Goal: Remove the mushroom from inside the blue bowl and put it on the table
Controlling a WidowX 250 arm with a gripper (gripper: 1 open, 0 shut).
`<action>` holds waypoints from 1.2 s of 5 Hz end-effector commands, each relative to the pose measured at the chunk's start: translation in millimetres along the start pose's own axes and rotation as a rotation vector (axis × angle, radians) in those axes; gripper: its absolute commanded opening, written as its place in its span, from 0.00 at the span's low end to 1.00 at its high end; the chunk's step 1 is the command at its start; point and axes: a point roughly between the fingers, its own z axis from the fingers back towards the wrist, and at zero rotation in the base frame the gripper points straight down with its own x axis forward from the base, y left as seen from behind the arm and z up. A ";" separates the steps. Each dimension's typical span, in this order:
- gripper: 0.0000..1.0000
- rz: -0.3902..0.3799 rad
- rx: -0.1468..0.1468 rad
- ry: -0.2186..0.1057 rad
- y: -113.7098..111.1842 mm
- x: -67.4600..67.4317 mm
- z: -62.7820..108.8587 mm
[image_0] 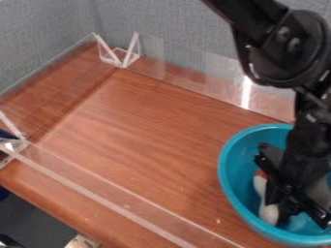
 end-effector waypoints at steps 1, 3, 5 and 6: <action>0.00 0.075 0.001 0.003 9.6 -14.0 13.9; 0.00 0.166 0.005 -0.032 21.3 -19.9 30.5; 0.00 0.256 0.005 -0.059 29.2 -24.3 39.6; 0.00 0.298 0.006 -0.082 32.2 -26.6 48.5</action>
